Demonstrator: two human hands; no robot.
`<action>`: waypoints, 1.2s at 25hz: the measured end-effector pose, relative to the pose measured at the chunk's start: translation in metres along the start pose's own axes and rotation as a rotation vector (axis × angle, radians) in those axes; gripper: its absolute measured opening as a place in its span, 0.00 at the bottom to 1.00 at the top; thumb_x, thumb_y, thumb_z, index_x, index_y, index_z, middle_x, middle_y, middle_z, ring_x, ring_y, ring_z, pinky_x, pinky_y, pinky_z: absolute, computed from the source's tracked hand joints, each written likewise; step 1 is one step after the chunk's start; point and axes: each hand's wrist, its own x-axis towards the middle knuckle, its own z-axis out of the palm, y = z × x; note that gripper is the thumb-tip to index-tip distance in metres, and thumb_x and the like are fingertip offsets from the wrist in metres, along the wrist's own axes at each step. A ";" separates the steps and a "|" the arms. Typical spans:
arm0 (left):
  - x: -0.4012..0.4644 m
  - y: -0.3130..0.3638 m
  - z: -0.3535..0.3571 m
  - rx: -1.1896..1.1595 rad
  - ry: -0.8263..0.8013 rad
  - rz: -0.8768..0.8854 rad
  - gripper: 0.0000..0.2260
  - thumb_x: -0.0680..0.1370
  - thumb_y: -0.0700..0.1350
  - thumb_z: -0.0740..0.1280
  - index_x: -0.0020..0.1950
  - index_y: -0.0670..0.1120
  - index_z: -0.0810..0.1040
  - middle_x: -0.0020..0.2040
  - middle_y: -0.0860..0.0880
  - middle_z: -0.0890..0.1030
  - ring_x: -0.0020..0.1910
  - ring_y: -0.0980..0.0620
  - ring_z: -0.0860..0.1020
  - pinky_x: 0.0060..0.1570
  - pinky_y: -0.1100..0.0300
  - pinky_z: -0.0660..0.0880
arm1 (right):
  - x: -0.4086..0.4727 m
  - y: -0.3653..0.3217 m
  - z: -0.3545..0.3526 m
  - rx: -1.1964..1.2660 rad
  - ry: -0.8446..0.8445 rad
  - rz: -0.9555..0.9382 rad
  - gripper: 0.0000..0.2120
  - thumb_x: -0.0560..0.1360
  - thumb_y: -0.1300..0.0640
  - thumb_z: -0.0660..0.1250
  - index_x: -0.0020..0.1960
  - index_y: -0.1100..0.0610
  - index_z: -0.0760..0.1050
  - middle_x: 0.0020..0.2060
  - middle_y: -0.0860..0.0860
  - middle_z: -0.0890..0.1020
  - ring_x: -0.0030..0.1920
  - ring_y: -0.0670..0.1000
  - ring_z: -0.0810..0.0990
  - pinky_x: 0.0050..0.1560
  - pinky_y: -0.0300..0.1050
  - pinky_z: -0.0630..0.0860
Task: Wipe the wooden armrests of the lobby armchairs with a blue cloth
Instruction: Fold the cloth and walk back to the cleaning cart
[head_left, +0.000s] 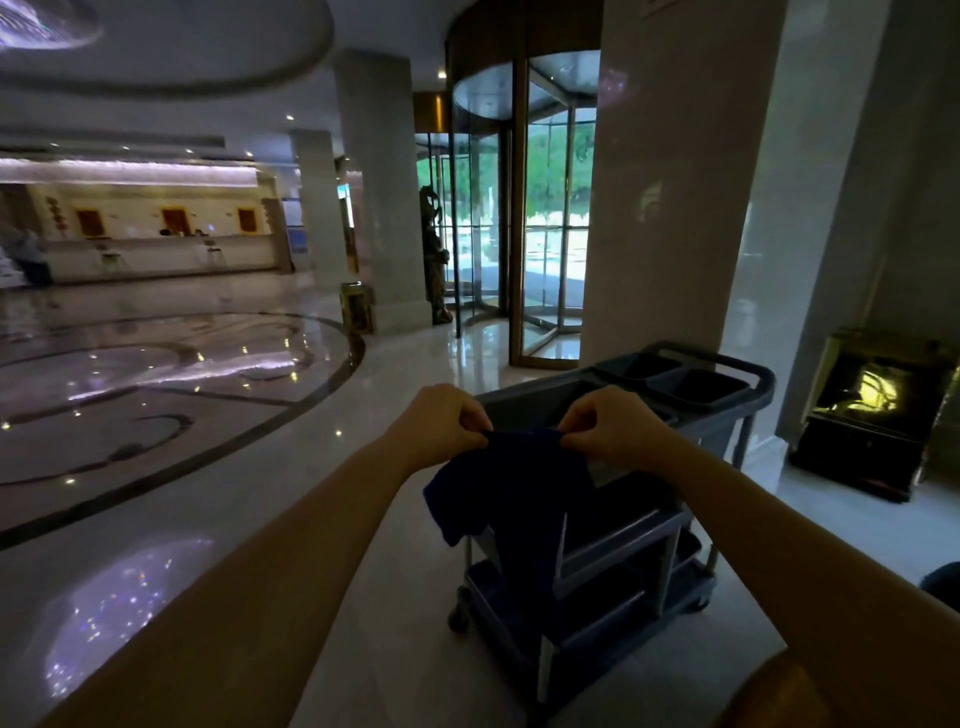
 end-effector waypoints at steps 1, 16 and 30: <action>0.024 -0.015 0.002 0.001 0.006 0.010 0.07 0.70 0.41 0.70 0.48 0.45 0.82 0.41 0.52 0.79 0.36 0.63 0.74 0.35 0.74 0.69 | 0.025 0.010 0.004 0.000 0.019 0.006 0.03 0.69 0.61 0.70 0.40 0.54 0.81 0.32 0.43 0.79 0.33 0.37 0.76 0.31 0.22 0.70; 0.373 -0.149 0.036 -0.084 -0.097 0.249 0.07 0.69 0.39 0.71 0.46 0.43 0.83 0.41 0.48 0.83 0.36 0.60 0.77 0.38 0.73 0.72 | 0.301 0.159 -0.002 -0.090 0.175 0.284 0.03 0.68 0.60 0.71 0.39 0.53 0.82 0.28 0.40 0.78 0.25 0.32 0.76 0.28 0.21 0.70; 0.595 -0.203 0.149 -0.217 -0.437 0.566 0.06 0.70 0.40 0.70 0.46 0.44 0.83 0.44 0.45 0.84 0.40 0.56 0.78 0.43 0.65 0.73 | 0.394 0.275 0.039 -0.134 0.427 0.803 0.02 0.67 0.59 0.72 0.40 0.55 0.82 0.30 0.44 0.78 0.31 0.37 0.74 0.30 0.23 0.66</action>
